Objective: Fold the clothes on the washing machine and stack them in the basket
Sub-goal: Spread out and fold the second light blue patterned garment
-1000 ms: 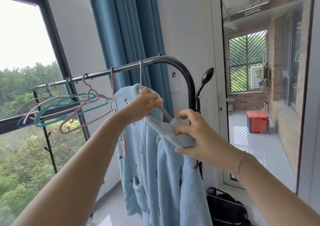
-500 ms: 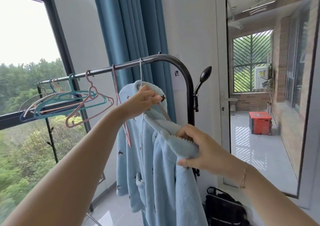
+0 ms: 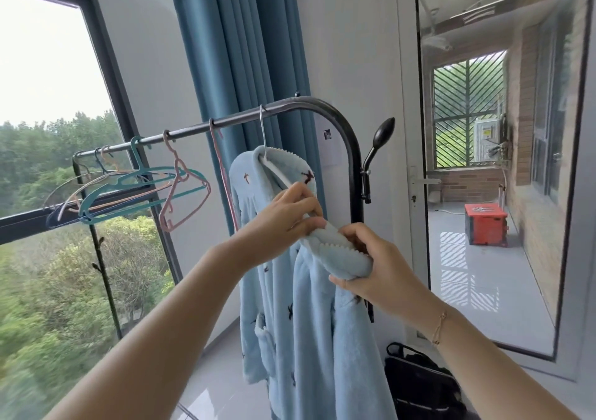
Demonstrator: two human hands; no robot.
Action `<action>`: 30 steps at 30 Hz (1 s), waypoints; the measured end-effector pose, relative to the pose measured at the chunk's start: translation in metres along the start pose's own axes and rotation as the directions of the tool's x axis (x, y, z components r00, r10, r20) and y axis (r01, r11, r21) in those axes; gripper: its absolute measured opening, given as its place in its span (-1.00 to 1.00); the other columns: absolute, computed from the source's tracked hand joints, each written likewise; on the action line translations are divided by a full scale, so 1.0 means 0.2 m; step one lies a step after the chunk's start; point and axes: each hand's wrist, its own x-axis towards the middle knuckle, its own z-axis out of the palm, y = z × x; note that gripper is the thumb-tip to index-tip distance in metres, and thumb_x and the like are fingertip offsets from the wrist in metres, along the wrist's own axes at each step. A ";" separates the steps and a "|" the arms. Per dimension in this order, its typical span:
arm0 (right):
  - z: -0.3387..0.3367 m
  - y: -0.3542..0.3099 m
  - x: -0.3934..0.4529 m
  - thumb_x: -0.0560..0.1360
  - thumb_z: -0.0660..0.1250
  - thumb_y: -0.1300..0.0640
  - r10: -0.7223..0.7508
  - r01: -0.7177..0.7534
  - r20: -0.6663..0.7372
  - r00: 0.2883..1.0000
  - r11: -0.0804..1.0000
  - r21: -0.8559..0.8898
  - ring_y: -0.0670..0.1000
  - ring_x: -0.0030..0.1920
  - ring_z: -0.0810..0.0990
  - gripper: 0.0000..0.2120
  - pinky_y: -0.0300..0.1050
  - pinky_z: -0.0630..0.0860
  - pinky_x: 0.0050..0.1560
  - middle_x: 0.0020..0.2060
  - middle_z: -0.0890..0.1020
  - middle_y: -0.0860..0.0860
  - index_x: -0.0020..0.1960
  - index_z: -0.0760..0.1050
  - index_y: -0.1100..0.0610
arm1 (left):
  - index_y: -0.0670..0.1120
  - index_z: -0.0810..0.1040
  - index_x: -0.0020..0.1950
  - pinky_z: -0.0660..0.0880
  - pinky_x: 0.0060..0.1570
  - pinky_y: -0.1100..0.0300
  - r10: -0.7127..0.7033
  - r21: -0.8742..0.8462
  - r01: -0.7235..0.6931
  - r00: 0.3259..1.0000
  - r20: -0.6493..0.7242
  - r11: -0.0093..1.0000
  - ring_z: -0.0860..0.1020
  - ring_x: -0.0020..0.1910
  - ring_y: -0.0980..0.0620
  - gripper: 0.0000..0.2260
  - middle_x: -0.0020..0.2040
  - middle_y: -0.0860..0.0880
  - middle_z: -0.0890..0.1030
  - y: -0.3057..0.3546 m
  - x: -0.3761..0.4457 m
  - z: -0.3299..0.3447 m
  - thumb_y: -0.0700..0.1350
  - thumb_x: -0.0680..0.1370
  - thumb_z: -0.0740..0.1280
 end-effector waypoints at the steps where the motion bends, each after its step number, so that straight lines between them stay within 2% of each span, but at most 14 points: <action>1: 0.01 0.00 0.00 0.35 0.54 0.24 -0.005 0.005 -0.001 1.000 1.000 0.003 -0.05 -0.19 0.55 -0.64 -0.20 0.55 -0.28 -0.16 0.55 -0.10 0.04 0.46 0.06 | 0.17 0.40 -0.12 0.28 0.02 0.36 -0.006 -0.008 0.006 1.000 -0.003 1.000 0.33 0.00 0.31 -0.87 -0.01 0.19 0.32 0.00 0.01 -0.01 -0.01 0.61 0.22; 4: 0.02 0.00 -0.02 0.36 0.51 0.28 -0.035 0.035 -0.005 0.999 0.999 0.012 -0.01 -0.27 0.48 -0.72 -0.25 0.44 -0.34 -0.24 0.50 -0.06 -0.08 0.44 0.09 | 0.17 0.44 -0.15 0.29 0.00 0.29 -0.015 -0.022 0.016 1.000 0.019 1.000 0.34 -0.01 0.19 -0.86 -0.03 0.11 0.35 -0.02 0.03 -0.03 -0.01 0.60 0.25; 8: 0.04 0.01 -0.09 0.33 0.49 0.28 -0.133 0.132 -0.006 0.991 0.986 -0.098 -0.10 -0.26 0.41 -0.65 -0.35 0.34 -0.23 -0.25 0.43 -0.17 -0.14 0.39 -0.04 | 0.24 0.42 -0.19 0.29 -0.03 0.26 0.000 -0.061 0.000 1.000 -0.003 0.998 0.36 -0.03 0.16 -0.79 -0.05 0.07 0.38 -0.03 0.03 -0.04 -0.03 0.59 0.28; 12: 0.06 0.04 -0.17 0.36 0.50 0.22 -0.208 0.200 -0.007 0.978 0.947 -0.251 -0.14 -0.13 0.42 -0.56 -0.39 0.34 -0.11 -0.12 0.37 -0.25 -0.01 0.31 -0.12 | 0.25 0.43 -0.19 0.28 -0.05 0.26 0.013 -0.067 -0.012 1.000 0.011 0.998 0.37 -0.06 0.20 -0.79 -0.06 0.05 0.39 -0.01 0.04 -0.05 -0.03 0.58 0.28; 15: 0.07 0.05 -0.18 0.34 0.51 0.25 -0.271 0.250 -0.023 0.962 0.915 -0.318 -0.17 -0.04 0.43 -0.53 -0.41 0.39 -0.09 0.03 0.36 -0.16 0.07 0.32 -0.01 | 0.24 0.44 -0.20 0.27 -0.07 0.29 0.000 -0.091 0.000 1.000 -0.005 0.996 0.37 -0.08 0.22 -0.78 -0.05 0.04 0.40 -0.01 0.04 -0.05 -0.06 0.59 0.29; 18: 0.04 0.06 -0.17 0.35 0.51 0.25 -0.299 0.291 0.024 0.954 0.899 -0.328 -0.16 0.12 0.46 -0.55 -0.35 0.46 0.05 0.22 0.38 -0.13 0.12 0.36 0.05 | 0.26 0.44 -0.20 0.25 -0.09 0.33 -0.008 -0.100 0.005 1.000 -0.026 0.995 0.37 -0.10 0.22 -0.77 -0.06 0.05 0.40 -0.01 0.04 -0.05 -0.06 0.58 0.29; 21: 0.01 0.08 -0.16 0.38 0.44 0.30 -0.283 0.268 0.003 0.959 0.907 -0.325 -0.11 -0.02 0.50 -0.57 -0.20 0.51 -0.06 0.04 0.48 -0.13 0.11 0.36 -0.01 | 0.22 0.46 -0.19 0.25 -0.08 0.37 0.008 -0.102 -0.012 0.999 -0.038 0.995 0.35 -0.10 0.21 -0.79 -0.06 0.03 0.40 0.00 0.05 -0.04 -0.06 0.58 0.30; 24: 0.01 0.12 -0.17 0.38 0.40 0.37 -0.329 0.286 -0.074 0.941 0.896 -0.340 -0.10 -0.11 0.50 -0.56 -0.24 0.48 -0.12 -0.04 0.49 -0.10 0.12 0.36 0.00 | 0.20 0.47 -0.17 0.26 -0.04 0.32 0.018 -0.116 -0.023 0.999 -0.037 0.993 0.35 -0.08 0.21 -0.84 -0.06 0.05 0.40 0.01 0.05 -0.04 -0.01 0.58 0.29; 27: 0.02 0.15 -0.19 0.37 0.39 0.41 -0.452 0.377 -0.123 0.884 0.843 -0.385 -0.06 -0.12 0.48 -0.64 -0.35 0.42 -0.07 -0.05 0.49 -0.10 0.06 0.41 0.11 | 0.24 0.46 -0.18 0.28 -0.02 0.28 0.009 -0.122 -0.011 1.000 -0.018 0.992 0.36 -0.07 0.24 -0.89 -0.07 0.13 0.39 0.03 0.05 -0.04 0.07 0.54 0.24; 30: 0.04 0.15 -0.20 0.37 0.37 0.44 -0.544 0.442 -0.182 0.819 0.800 -0.406 0.00 -0.12 0.49 -0.68 -0.24 0.45 -0.06 -0.04 0.51 -0.08 0.02 0.43 0.14 | 0.21 0.45 -0.19 0.28 -0.03 0.36 0.005 -0.146 -0.006 1.000 -0.006 0.989 0.36 -0.09 0.27 -0.88 -0.06 0.09 0.39 0.06 0.05 -0.06 0.03 0.55 0.24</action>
